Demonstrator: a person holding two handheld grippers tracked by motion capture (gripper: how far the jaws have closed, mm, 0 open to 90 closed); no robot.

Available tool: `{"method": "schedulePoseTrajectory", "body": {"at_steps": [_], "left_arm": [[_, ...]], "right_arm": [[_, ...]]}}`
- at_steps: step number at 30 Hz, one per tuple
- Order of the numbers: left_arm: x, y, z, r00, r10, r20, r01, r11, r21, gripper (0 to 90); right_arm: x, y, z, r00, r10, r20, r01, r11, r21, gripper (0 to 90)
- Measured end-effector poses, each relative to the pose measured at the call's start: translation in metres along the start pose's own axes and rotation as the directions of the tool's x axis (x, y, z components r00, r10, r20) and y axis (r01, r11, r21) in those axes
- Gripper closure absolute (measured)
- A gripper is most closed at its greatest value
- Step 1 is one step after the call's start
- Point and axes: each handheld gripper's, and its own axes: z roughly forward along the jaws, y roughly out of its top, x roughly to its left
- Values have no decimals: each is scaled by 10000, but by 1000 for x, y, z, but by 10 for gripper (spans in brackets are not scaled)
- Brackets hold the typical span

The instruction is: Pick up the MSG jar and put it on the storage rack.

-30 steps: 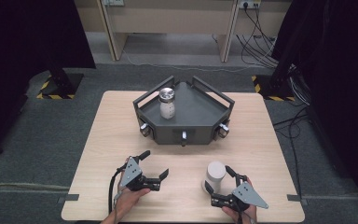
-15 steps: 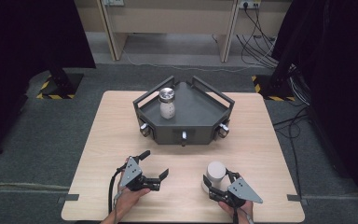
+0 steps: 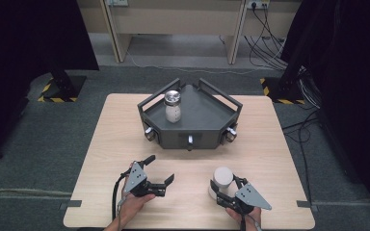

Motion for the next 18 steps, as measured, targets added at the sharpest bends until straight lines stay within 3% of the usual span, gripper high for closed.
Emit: {"method": "schedulePoseTrajectory", "body": {"at_steps": [12, 18], "left_arm": [[0, 0, 0, 10000, -10, -32, 10, 10000, -15, 10], [1, 0, -1, 10000, -40, -62, 40, 10000, -21, 10]], "right_arm": [[-2, 14, -6, 9997, 238, 65, -239, 9997, 44, 348], [-3, 22, -5, 9998, 122, -173, -123, 9999, -33, 348]]}}
